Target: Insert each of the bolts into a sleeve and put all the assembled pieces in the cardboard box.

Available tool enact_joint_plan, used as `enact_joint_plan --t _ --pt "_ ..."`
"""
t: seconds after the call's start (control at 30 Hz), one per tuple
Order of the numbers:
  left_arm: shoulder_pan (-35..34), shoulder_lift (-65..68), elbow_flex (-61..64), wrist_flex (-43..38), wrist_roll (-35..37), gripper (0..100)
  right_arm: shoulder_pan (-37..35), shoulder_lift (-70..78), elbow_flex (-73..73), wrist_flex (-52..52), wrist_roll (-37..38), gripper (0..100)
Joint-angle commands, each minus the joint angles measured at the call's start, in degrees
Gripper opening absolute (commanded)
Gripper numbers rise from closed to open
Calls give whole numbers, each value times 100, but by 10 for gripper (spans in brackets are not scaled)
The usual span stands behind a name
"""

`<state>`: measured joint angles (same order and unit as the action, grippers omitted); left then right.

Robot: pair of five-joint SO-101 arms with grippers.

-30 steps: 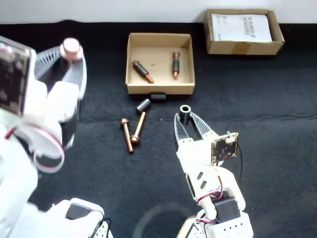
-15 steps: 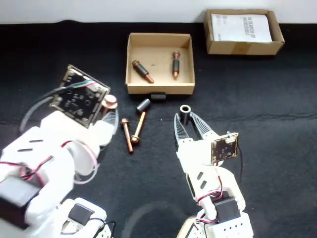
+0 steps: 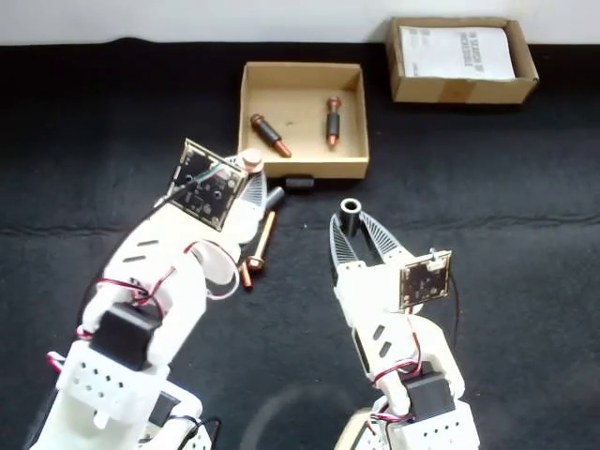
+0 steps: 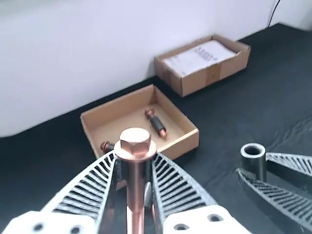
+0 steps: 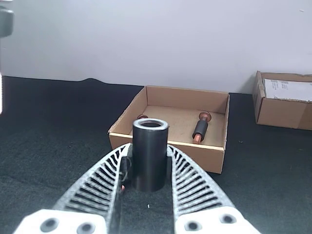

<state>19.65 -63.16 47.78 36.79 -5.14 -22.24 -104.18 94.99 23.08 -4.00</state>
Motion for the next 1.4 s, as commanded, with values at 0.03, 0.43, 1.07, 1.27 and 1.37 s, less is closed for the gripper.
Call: enact_joint_plan --t 0.03,0.43,1.07,1.27,1.37 --pt "549 -110 233 -844 -26 9 -48 4 822 -119 -35 7" --pt "1613 901 -453 -1574 -18 9 -48 4 822 -119 -35 7" --pt "1622 2905 -2431 -844 1495 9 -13 4 822 -119 -44 7" --pt "1613 2923 -2422 -782 2084 9 -13 4 822 -119 -44 7" --pt "1613 2932 -2413 -782 2101 9 -13 4 822 -119 -44 7"
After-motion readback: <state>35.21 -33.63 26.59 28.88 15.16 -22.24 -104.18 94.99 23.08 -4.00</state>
